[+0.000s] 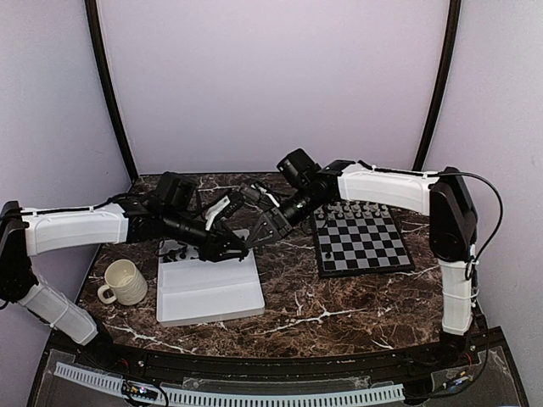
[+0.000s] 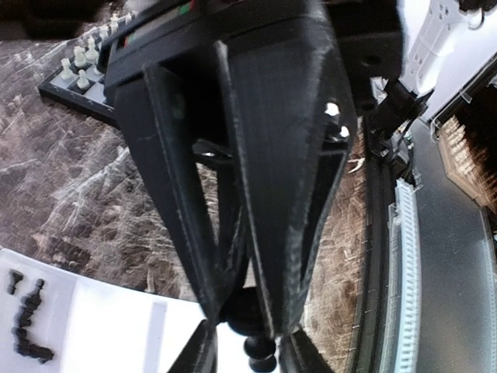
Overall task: Set up the chess pieces on the board
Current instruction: Pass from the left arm to the right, then pass from the right arm to the left
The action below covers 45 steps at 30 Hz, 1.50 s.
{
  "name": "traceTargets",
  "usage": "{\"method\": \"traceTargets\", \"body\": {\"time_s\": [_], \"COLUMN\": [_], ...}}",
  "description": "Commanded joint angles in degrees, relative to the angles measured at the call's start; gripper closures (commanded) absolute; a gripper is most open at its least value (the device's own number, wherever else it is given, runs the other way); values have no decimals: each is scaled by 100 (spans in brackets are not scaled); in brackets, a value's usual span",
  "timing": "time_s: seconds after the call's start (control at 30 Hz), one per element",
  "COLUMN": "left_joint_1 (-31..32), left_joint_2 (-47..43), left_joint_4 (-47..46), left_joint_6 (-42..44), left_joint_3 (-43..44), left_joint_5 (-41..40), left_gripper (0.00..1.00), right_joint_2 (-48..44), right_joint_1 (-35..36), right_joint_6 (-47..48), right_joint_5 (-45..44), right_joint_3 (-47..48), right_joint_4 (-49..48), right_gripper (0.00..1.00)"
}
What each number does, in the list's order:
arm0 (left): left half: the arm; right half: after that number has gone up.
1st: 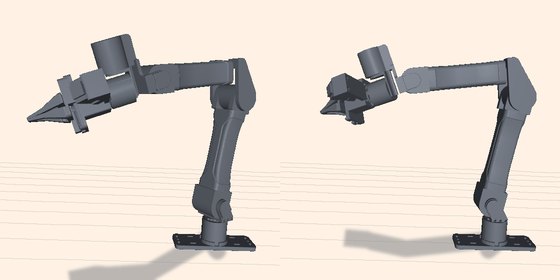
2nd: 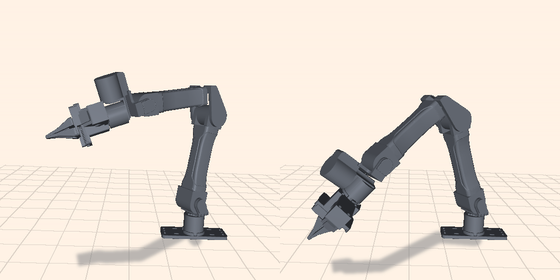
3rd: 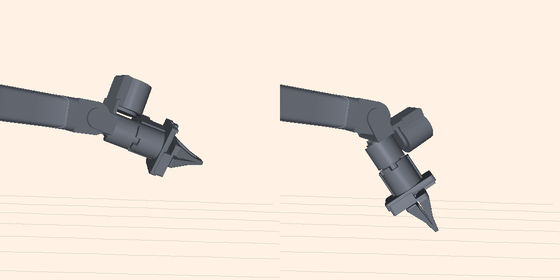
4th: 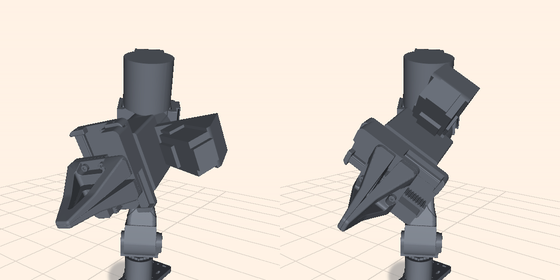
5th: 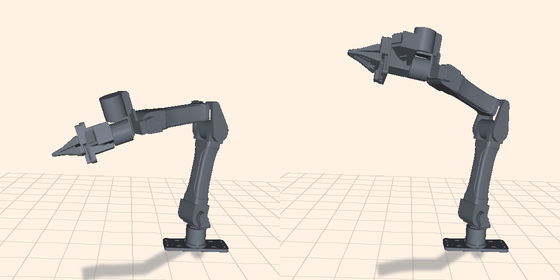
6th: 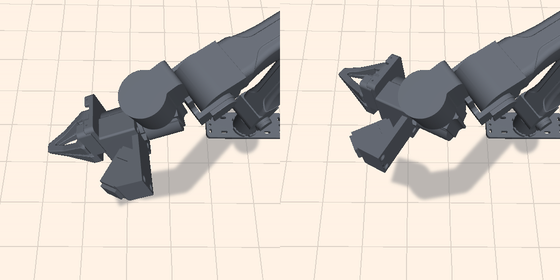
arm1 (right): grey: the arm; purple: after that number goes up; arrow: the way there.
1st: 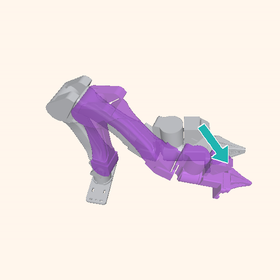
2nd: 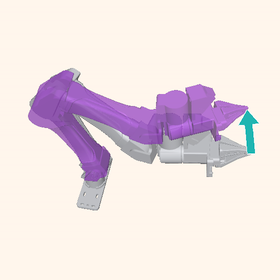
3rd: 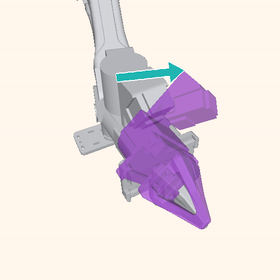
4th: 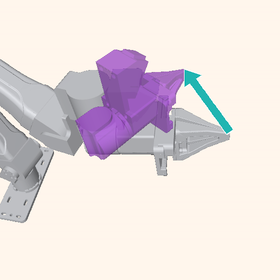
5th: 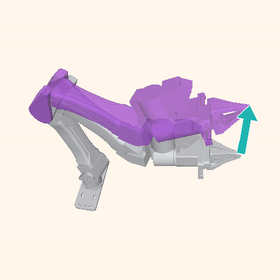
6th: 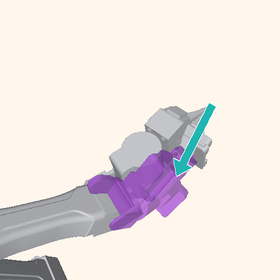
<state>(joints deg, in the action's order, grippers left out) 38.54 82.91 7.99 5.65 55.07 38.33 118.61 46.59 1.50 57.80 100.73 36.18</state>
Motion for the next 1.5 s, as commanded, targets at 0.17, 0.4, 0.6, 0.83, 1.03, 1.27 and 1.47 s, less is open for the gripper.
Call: {"method": "traceTargets", "body": {"time_s": [0.17,0.4,0.6,0.83,1.03,1.27,1.47], "left_joint_1": [684,1564,1937,1982,1983,1984,1982], "left_joint_2": [-1785,-1784,-1078,-712,-702,-615,-621], "left_joint_4": [-2652,-5024,-5754,-6035,-6021,-6002,-6012], "left_joint_6": [-393,-162,-15,37,34,40,24], "left_joint_3": [-1607,-2613,-2523,-2414,-2414,-2372,-2314], "left_joint_5": [-2116,-3389,-3754,-4278,-4694,-4885,-4755], "left_gripper": [53,47,48,55,57,57,65], "right_joint_2": [-568,-792,-906,-988,-980,-975,-957], "right_joint_1": [-469,-637,-669,-669,-671,-662,-660], "right_joint_6": [-2049,-5517,-6185,-6099,-6075,-6076,-6045], "right_joint_5": [1128,1883,1893,1897,1910,1917,1910], "right_joint_3": [-1077,-2353,-2587,-2628,-2637,-2653,-2681], "right_joint_4": [-2182,-6286,-7095,-7013,-6975,-6979,-6954], "right_gripper": [100,100,100,100,100,100,100]}}
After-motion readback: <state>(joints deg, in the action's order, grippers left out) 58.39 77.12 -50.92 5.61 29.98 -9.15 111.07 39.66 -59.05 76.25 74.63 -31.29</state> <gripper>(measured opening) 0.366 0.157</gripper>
